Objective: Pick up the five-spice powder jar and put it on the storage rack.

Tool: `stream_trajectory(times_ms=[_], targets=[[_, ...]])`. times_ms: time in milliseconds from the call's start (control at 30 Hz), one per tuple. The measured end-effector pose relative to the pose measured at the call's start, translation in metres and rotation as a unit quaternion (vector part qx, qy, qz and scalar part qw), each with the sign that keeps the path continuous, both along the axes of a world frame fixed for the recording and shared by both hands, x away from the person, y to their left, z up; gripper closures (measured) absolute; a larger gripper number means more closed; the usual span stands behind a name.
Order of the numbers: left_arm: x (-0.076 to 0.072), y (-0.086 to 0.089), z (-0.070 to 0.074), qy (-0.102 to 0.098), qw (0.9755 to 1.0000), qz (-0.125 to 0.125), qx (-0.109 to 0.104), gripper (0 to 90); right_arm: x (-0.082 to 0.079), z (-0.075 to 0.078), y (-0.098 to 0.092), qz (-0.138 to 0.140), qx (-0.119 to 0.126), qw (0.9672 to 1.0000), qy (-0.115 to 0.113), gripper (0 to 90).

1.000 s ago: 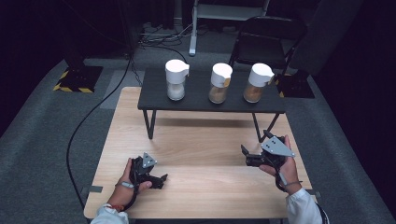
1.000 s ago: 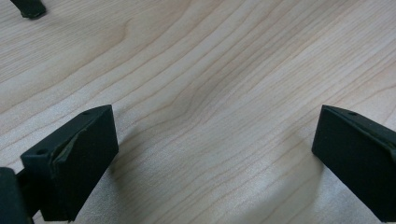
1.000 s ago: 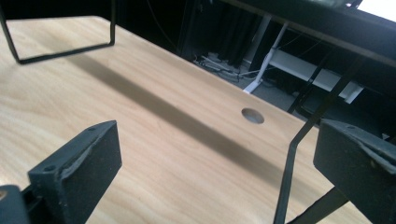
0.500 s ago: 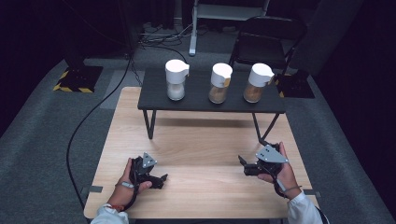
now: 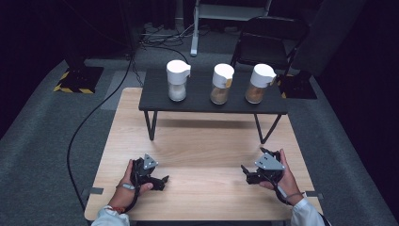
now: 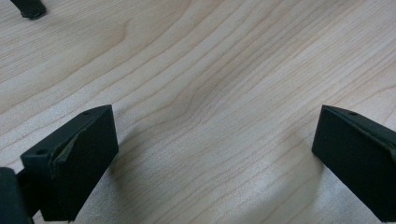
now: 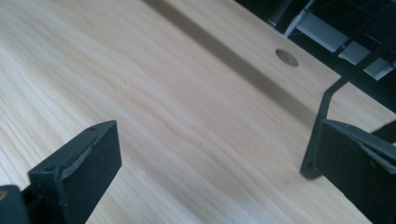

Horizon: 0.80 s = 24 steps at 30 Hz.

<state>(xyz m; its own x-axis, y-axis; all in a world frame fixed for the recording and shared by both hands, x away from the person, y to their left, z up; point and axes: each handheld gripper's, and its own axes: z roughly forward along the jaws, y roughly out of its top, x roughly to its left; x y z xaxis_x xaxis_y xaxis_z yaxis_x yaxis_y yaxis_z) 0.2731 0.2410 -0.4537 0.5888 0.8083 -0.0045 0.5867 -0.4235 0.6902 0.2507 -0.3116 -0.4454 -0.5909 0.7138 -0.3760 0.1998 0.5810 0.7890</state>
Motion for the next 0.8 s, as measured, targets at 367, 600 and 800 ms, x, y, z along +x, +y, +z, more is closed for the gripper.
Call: stream_trajectory(times_ms=[367, 600, 800], targets=[[0.000, 0.000, 0.000, 0.000, 1.0000, 0.000, 0.000, 0.1, -0.001, -0.012, -0.013, -0.018, -0.016, 0.9992, 0.031, 0.7], [0.000, 0.000, 0.000, 0.000, 1.0000, 0.000, 0.000, 0.1, -0.002, -0.017, -0.023, -0.036, -0.008, 0.9980, 0.051, 0.7], [0.000, 0.000, 0.000, 0.000, 1.0000, 0.000, 0.000, 0.1, -0.002, -0.021, -0.032, -0.051, -0.004, 0.9963, 0.069, 0.7]])
